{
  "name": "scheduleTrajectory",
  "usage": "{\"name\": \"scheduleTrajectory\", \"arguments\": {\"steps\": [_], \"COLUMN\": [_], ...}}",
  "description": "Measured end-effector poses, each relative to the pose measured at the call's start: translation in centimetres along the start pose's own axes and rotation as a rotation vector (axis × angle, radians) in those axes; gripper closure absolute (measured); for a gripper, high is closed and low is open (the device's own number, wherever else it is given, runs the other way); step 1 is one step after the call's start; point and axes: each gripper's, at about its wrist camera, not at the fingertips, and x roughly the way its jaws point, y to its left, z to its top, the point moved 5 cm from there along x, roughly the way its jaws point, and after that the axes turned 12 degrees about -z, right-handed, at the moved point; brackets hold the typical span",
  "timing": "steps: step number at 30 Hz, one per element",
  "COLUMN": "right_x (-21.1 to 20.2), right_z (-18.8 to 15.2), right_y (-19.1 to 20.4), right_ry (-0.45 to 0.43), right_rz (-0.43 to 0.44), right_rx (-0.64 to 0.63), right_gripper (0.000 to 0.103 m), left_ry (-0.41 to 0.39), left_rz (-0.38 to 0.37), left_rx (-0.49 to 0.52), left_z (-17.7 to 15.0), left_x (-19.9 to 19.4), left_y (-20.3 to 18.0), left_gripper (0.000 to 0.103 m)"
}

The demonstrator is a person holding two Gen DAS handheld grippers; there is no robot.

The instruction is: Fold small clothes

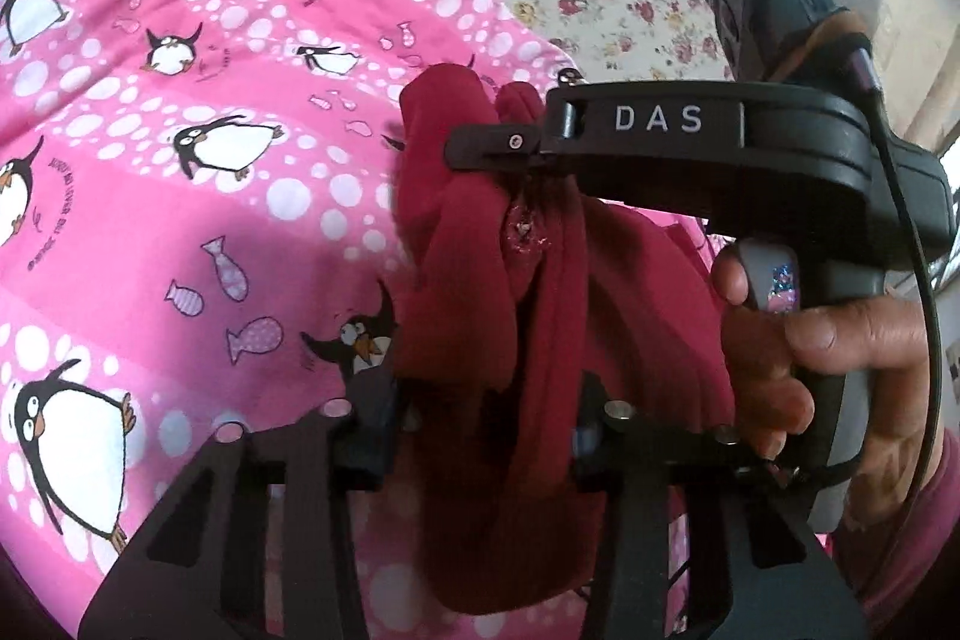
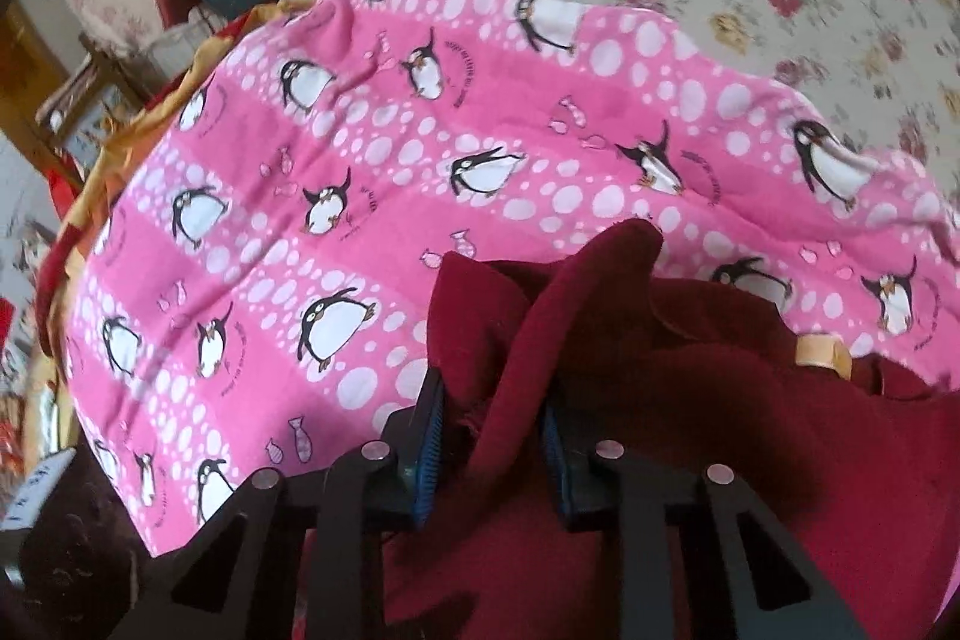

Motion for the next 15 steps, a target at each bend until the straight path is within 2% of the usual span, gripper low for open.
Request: {"name": "scheduleTrajectory", "arguments": {"steps": [1, 2, 3, 4, 5, 8, 12, 14, 15], "right_x": [-0.1, 0.0, 0.1, 0.0, 0.0, 0.2, 1.8, 1.9, 1.6], "right_z": [0.1, 0.1, 0.2, 0.3, 0.4, 0.6, 0.0, -0.2, -0.2], "right_y": [-0.2, -0.3, -0.1, 0.2, 0.6, 2.2, 3.6, 3.1, 2.7], "right_ry": [0.008, 0.021, 0.027, 0.035, 0.036, 0.040, 0.055, 0.021, 0.007], "right_rz": [0.003, 0.010, 0.007, -0.007, -0.013, -0.022, -0.119, -0.146, -0.140], "right_rx": [0.012, 0.017, 0.016, 0.011, -0.001, -0.087, -0.179, -0.167, -0.154], "right_gripper": [0.075, 0.070, 0.063, 0.049, 0.045, 0.044, 0.044, 0.062, 0.065], "left_ry": [-0.003, -0.006, -0.006, -0.007, -0.007, -0.003, 0.007, 0.016, 0.020], "left_rz": [-0.004, -0.005, -0.004, -0.003, -0.002, 0.000, -0.002, -0.011, -0.019], "left_rx": [0.003, 0.013, 0.020, 0.027, 0.032, 0.043, 0.027, -0.006, -0.023], "left_z": [0.0, 0.1, 0.1, 0.1, 0.2, 0.1, 0.4, 0.3, 0.3], "left_x": [-0.1, -0.1, -0.1, -0.2, -0.1, -0.1, 0.3, 0.4, 0.5], "left_y": [-0.1, -0.3, -0.5, -0.6, -0.7, -0.9, -0.4, 0.0, 0.2], "left_gripper": [0.064, 0.065, 0.065, 0.065, 0.065, 0.065, 0.065, 0.065, 0.064]}}
